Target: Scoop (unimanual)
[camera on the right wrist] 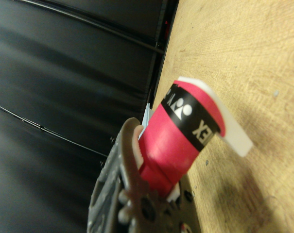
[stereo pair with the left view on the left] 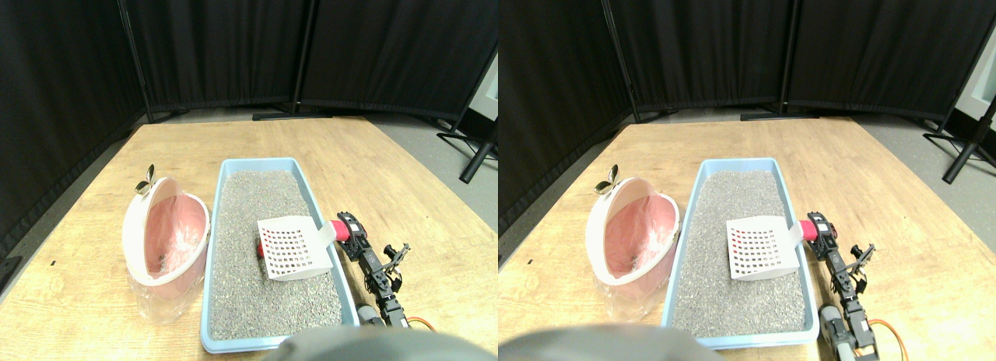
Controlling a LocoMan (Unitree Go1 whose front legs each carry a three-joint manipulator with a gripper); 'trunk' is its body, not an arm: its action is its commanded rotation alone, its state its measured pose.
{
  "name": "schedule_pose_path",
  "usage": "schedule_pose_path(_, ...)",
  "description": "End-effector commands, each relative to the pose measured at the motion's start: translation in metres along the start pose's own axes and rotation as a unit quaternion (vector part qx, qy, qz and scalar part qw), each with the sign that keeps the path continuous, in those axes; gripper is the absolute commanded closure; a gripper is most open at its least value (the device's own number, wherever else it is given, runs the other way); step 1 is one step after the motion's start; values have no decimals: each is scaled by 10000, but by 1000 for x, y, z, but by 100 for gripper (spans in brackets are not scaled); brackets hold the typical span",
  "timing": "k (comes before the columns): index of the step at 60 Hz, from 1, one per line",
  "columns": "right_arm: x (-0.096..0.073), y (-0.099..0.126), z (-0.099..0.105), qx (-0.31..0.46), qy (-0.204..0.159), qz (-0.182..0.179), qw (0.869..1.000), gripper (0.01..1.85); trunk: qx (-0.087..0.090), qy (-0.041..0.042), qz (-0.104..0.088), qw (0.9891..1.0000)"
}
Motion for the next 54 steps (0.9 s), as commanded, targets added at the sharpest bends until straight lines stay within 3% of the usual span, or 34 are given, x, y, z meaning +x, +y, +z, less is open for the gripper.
schedule_pose_path(1,-1,5,20,-383,-377,194,9984,181,-129,105,77,9998)
schedule_pose_path(5,1,9,28,-456,-463,412,9970,181,-152,104,108,9998)
schedule_pose_path(26,16,30,76,-1199,-849,800,9859,181,-299,54,323,9990)
schedule_pose_path(36,25,33,90,-1438,-854,893,9819,181,-375,12,434,9984)
schedule_pose_path(54,43,37,113,-2367,-836,1007,9627,181,-496,-16,608,9969)
